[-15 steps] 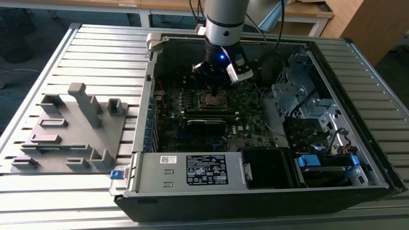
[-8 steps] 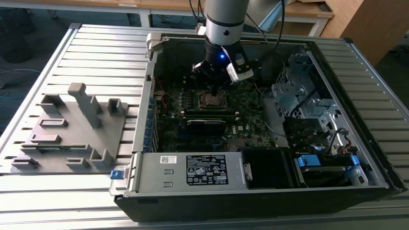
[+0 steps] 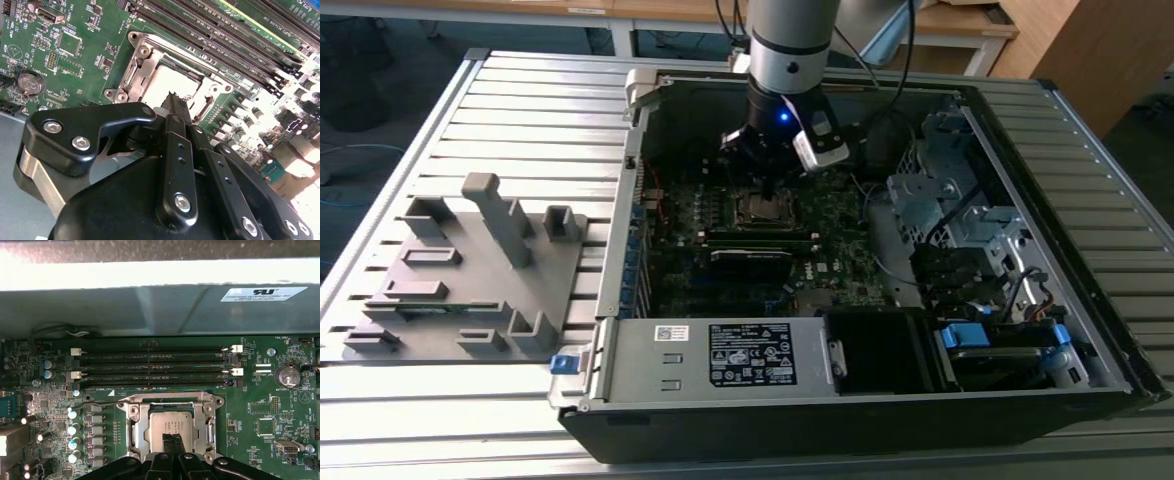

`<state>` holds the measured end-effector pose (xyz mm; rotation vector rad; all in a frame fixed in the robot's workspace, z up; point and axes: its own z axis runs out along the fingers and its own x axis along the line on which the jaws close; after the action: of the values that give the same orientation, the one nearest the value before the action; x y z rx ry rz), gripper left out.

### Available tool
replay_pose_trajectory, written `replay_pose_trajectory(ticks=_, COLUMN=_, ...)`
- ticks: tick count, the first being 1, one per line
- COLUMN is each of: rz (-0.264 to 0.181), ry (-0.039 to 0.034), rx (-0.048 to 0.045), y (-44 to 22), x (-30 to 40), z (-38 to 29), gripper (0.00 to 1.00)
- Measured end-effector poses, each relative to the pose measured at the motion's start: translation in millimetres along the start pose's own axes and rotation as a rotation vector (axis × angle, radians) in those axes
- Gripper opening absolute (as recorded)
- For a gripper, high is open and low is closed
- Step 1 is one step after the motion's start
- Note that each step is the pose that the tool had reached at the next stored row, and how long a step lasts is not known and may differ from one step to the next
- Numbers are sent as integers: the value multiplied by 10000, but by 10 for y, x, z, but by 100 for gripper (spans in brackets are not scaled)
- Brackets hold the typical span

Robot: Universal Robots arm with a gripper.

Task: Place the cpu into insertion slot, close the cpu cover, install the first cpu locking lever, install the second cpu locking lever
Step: 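Install the first cpu locking lever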

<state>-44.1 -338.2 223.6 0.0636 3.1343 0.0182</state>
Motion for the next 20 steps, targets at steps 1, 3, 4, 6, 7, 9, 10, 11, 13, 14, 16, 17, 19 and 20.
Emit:
replay_pose_trajectory(ticks=1, rz=0, ry=-1, rx=-2, y=0, x=0, z=-2, gripper=10)
replay_pose_trajectory(ticks=3, rz=0, ry=-1, rx=-2, y=0, x=0, z=-7, gripper=10)
replay_pose_trajectory(ticks=4, rz=0, ry=-1, rx=-2, y=0, x=0, z=-11, gripper=10)
replay_pose_trajectory(ticks=6, rz=0, ry=-1, rx=-2, y=0, x=0, z=-18, gripper=10)
replay_pose_trajectory(ticks=7, rz=0, ry=-1, rx=-2, y=0, x=0, z=-22, gripper=10)
replay_pose_trajectory(ticks=9, rz=0, ry=-1, rx=-3, y=0, x=0, z=-32, gripper=10)
replay_pose_trajectory(ticks=10, rz=0, ry=-1, rx=-2, y=1, x=0, z=-37, gripper=10)
replay_pose_trajectory(ticks=11, rz=0, ry=-2, rx=-3, y=1, x=0, z=-42, gripper=10)
replay_pose_trajectory(ticks=13, rz=0, ry=-1, rx=-2, y=1, x=0, z=-57, gripper=10)
replay_pose_trajectory(ticks=14, rz=0, ry=-1, rx=-2, y=1, x=0, z=-66, gripper=10)
replay_pose_trajectory(ticks=16, rz=0, ry=-1, rx=-2, y=1, x=0, z=-85, gripper=10)
replay_pose_trajectory(ticks=17, rz=0, ry=-1, rx=-2, y=1, x=-1, z=-93, gripper=10)
replay_pose_trajectory(ticks=19, rz=-2, ry=-1, rx=-2, y=1, x=-1, z=-109, gripper=10)
replay_pose_trajectory(ticks=20, rz=-1, ry=-1, rx=-3, y=2, x=-1, z=-113, gripper=10)
